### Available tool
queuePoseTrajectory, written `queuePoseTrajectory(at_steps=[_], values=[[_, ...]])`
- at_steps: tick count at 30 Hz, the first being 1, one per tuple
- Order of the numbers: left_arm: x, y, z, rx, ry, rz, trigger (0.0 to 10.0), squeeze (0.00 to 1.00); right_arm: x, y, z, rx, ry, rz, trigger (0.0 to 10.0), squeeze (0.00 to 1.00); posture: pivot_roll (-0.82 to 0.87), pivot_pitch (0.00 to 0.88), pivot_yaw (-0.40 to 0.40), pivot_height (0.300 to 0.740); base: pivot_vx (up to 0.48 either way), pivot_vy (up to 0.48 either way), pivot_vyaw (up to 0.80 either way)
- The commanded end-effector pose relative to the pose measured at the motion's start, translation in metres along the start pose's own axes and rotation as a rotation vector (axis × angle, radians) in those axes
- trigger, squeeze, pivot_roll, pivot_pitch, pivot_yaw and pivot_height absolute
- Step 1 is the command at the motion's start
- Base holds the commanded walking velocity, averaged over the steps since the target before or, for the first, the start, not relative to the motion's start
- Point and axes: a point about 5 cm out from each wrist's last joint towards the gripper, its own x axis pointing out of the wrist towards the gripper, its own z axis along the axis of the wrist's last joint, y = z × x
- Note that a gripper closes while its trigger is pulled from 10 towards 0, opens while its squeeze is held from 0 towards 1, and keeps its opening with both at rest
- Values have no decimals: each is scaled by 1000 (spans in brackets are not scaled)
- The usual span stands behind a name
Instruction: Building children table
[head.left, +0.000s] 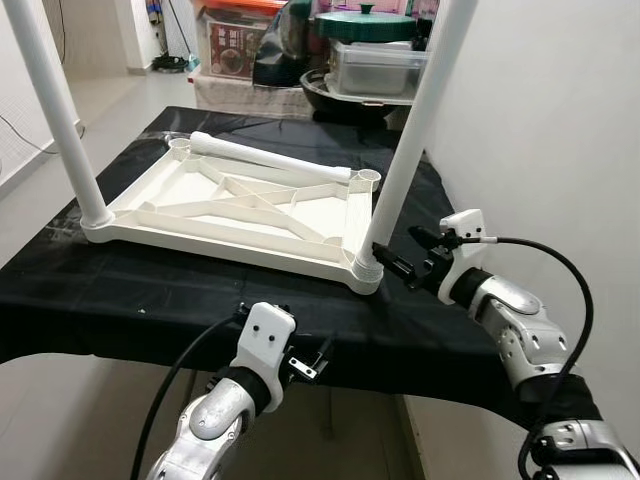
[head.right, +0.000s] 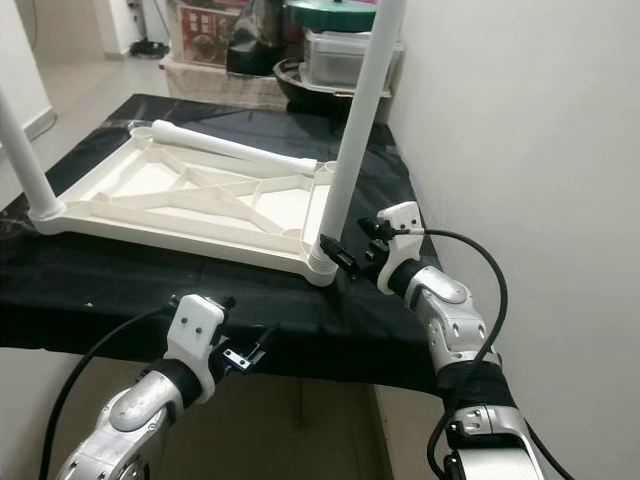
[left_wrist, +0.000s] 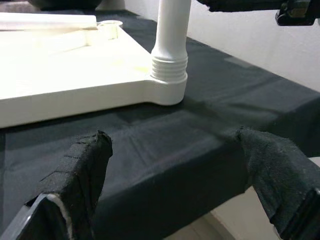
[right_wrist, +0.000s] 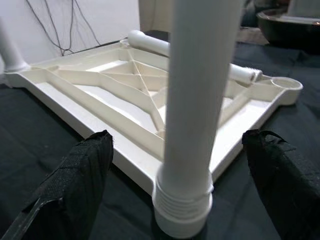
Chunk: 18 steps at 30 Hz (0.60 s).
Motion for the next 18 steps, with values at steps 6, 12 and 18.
queuePoseTrajectory(at_steps=[6,12,18], values=[[1,9,-1,8,18,77,10000,0,-44,-5,-26,14,-24,-405,10000,0,158,41,-102,740,0,0,0],[-4,25,3,31,13,153,10000,0,-88,18,-35,11,-59,-713,10000,0,155,15,-100,740,0,0,0],[-10,26,-3,44,49,125,10000,0,-96,70,-46,20,-43,-650,10000,0,140,0,-78,740,0,0,0]])
